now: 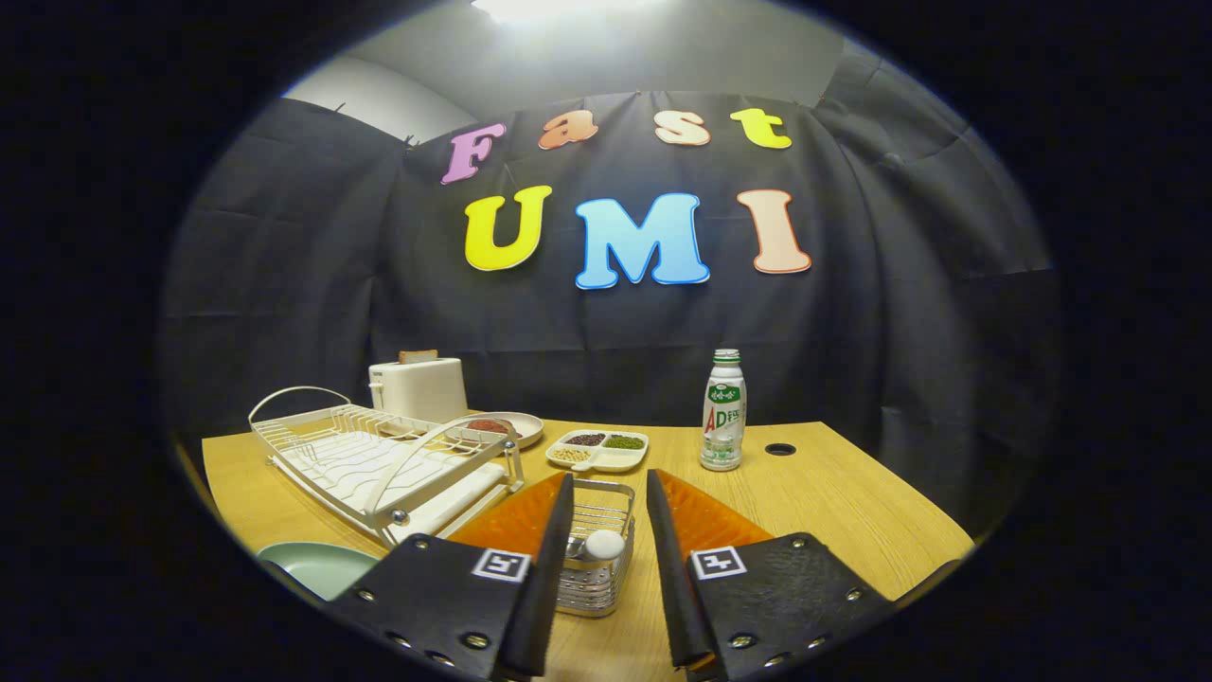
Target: Take the plate from the dish rack, then take the spoon from the basket and place it into the plate.
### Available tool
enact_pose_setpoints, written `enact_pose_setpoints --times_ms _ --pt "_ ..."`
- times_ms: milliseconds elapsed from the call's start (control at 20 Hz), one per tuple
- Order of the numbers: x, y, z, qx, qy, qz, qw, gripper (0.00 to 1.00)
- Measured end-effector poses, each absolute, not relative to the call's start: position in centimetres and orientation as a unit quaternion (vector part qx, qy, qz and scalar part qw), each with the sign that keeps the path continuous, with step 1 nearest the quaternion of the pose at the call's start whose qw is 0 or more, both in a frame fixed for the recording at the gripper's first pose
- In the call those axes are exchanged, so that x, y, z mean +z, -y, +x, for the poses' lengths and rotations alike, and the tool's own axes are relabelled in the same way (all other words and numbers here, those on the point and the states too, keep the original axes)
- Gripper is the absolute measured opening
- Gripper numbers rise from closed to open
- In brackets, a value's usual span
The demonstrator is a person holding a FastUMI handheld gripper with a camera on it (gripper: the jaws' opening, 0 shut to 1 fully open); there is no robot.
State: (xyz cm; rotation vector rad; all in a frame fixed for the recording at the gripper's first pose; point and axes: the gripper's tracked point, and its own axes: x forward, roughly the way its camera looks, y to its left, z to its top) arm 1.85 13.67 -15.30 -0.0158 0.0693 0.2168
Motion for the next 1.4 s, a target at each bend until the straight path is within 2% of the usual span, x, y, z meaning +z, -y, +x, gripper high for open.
enact_pose_setpoints --times_ms 100,200,250,400,450,800,1400 --pt "-15.1 -14.2 1.7 0.110 -0.029 0.010 0.993 0.25" --pt "-15.5 -15.1 1.4 0.127 -0.039 0.028 0.991 0.22" --pt "-15.0 -15.1 1.3 0.126 -0.039 0.037 0.990 0.12" --pt "-15.1 -15.0 1.8 0.122 -0.044 0.031 0.991 0.12" --pt "-14.9 -15.1 1.7 0.125 -0.050 0.034 0.990 0.08" --pt "-12.7 -15.3 1.1 0.113 -0.041 0.006 0.993 0.08" --pt "-3.1 -13.7 -1.3 0.091 -0.026 0.027 0.995 0.08"
